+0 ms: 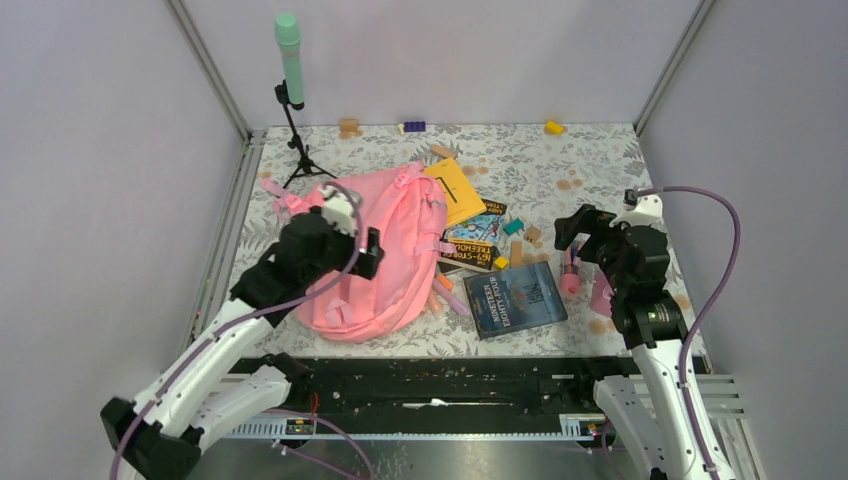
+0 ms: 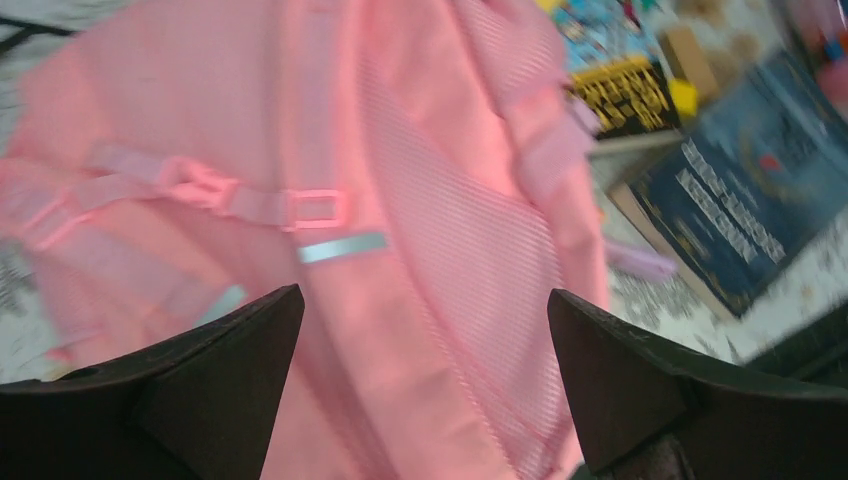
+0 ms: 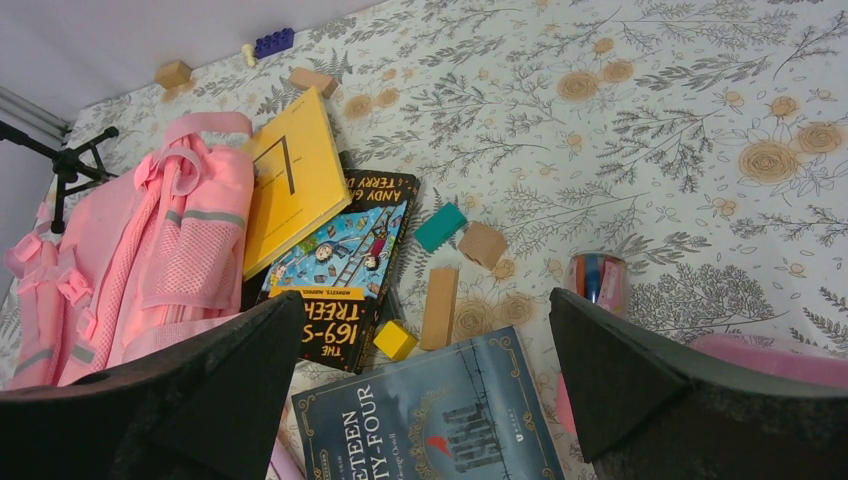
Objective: Pack the student bag
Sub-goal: Adjust the student bag at the center of the board.
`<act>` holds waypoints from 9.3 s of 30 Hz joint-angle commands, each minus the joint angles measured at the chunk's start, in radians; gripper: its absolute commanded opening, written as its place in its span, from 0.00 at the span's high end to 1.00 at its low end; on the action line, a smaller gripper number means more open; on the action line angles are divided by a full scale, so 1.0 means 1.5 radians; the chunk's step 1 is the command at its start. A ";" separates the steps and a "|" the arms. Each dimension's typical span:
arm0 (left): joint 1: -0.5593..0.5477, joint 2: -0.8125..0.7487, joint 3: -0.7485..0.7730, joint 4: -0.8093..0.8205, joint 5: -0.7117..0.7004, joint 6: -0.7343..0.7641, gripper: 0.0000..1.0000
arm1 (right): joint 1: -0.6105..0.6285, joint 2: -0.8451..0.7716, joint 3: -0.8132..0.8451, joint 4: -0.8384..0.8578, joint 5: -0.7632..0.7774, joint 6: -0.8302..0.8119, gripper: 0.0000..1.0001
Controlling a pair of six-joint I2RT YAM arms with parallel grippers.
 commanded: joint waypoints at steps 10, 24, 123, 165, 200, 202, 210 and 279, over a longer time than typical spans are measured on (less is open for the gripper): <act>-0.249 0.239 0.094 -0.063 -0.010 0.048 0.01 | -0.003 0.007 -0.005 0.026 -0.031 0.007 0.00; -0.256 0.306 0.098 -0.103 0.011 0.021 0.69 | -0.002 -0.002 -0.044 0.116 -0.215 -0.024 0.11; -0.146 0.339 0.232 -0.025 0.509 -0.042 0.01 | 0.382 0.303 0.194 0.023 0.156 0.069 1.00; -0.203 0.360 0.243 -0.034 0.365 -0.077 1.00 | 0.440 0.052 -0.116 0.150 -0.028 0.367 0.02; -0.219 0.085 0.085 0.080 -0.088 -0.100 0.01 | 0.266 0.270 0.063 0.045 0.005 0.201 1.00; -0.218 0.054 0.019 0.102 -0.155 -0.146 0.01 | 0.239 0.293 0.081 0.033 -0.033 0.194 1.00; -0.217 -0.043 -0.240 0.209 -0.198 -0.323 0.01 | 0.192 0.329 0.100 0.033 -0.088 0.192 1.00; -0.012 0.216 -0.108 0.241 -0.154 -0.179 0.24 | 0.191 0.316 0.095 0.006 -0.181 0.177 1.00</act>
